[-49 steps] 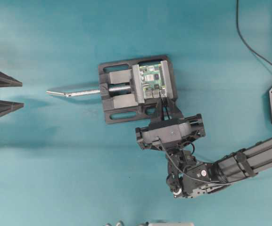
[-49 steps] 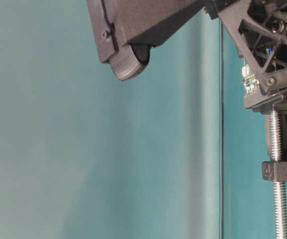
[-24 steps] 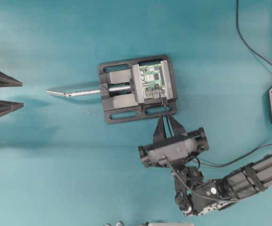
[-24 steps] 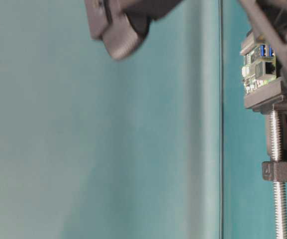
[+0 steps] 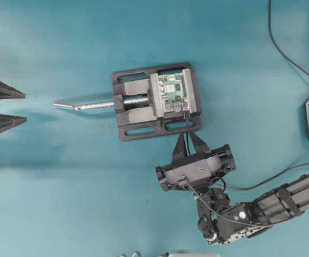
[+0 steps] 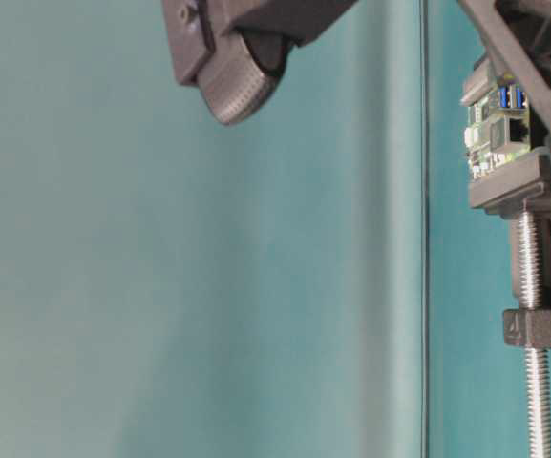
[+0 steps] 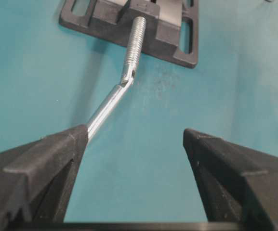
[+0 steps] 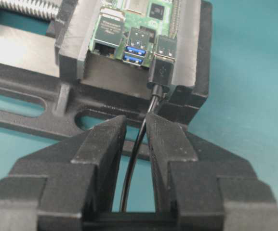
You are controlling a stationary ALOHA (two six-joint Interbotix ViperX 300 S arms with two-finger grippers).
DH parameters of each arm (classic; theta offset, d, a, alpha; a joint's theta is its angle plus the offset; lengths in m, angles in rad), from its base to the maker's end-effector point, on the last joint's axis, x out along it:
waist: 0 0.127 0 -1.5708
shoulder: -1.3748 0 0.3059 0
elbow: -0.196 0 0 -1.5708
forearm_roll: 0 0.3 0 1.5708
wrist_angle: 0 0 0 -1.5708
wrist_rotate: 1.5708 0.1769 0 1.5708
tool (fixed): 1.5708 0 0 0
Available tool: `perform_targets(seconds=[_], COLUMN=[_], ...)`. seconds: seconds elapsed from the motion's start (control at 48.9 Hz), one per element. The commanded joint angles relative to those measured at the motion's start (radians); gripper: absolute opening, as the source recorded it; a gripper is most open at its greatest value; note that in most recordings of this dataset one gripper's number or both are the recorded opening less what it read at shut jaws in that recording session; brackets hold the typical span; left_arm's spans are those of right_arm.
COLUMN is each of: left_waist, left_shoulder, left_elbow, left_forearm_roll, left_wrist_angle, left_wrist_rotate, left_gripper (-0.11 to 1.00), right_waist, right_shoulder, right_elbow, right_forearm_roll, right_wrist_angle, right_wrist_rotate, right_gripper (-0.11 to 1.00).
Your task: Insert the USB into the fixed PCB.
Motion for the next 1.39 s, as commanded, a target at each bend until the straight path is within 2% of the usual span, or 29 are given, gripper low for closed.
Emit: perform_targets(seconds=[0.0,0.327,0.593,0.695,0.797,0.879,1.022,1.165,1.288,1.37], left_waist=[0.002,0.002,0.002,0.002,0.003,0.002,0.002,0.002,0.003,0.003], left_shoulder=[0.014,0.014,0.014,0.014,0.014,0.014,0.014,0.014,0.014,0.014], left_elbow=[-0.014,-0.012,-0.012,-0.012,-0.012,-0.012,-0.012,-0.012,-0.012,-0.012], left_forearm_roll=[0.003,0.003,0.003,0.003,0.003,0.003,0.003,0.003,0.003,0.003], left_wrist_angle=[-0.008,-0.008,-0.008,-0.008,-0.008,-0.008,-0.008,-0.008,-0.008,-0.008], left_wrist_rotate=[-0.014,-0.014,-0.014,-0.014,-0.014,-0.014,-0.014,-0.014,-0.014,-0.014], left_gripper=[0.95,0.95,0.95,0.95,0.95,0.95,0.95,0.95,0.95,0.95], right_waist=[0.002,0.011,0.020,0.020,0.017,0.006,-0.020,-0.078,-0.167,-0.238], right_shoulder=[-0.051,-0.095,-0.196,-0.249,-0.311,-0.367,-0.479,-0.615,-0.733,-0.811], right_elbow=[-0.005,0.034,0.124,0.158,0.210,0.256,0.359,0.500,0.626,0.678], right_forearm_roll=[-0.005,-0.002,-0.005,-0.015,-0.046,-0.064,-0.123,-0.206,-0.304,-0.382], right_wrist_angle=[-0.005,-0.011,0.012,0.054,0.120,0.173,0.256,0.380,0.557,0.684], right_wrist_rotate=[-0.012,-0.035,-0.063,-0.117,-0.206,-0.245,-0.241,-0.190,-0.156,-0.166], right_gripper=[0.28,0.53,0.53,0.53,0.53,0.53,0.53,0.54,0.54,0.54])
